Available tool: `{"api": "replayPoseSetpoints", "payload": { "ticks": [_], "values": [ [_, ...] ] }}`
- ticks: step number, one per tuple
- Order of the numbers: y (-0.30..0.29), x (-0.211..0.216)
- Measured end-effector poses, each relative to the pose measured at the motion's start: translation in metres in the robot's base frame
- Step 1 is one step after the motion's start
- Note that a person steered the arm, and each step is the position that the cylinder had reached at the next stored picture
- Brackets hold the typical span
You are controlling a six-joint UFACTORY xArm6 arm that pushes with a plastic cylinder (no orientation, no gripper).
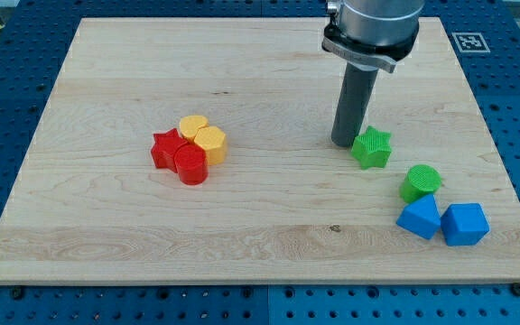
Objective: Place the green star towards the top of the blue cube
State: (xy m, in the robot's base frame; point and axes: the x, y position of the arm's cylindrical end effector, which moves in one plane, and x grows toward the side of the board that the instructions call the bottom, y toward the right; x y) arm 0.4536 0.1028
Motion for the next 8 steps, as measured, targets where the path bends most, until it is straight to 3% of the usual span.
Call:
{"api": "replayPoseSetpoints", "payload": {
  "ticks": [2, 3, 5, 8],
  "values": [
    [0.013, 0.002],
    [-0.012, 0.014],
    [0.014, 0.023],
    [0.054, -0.005]
  ]
}}
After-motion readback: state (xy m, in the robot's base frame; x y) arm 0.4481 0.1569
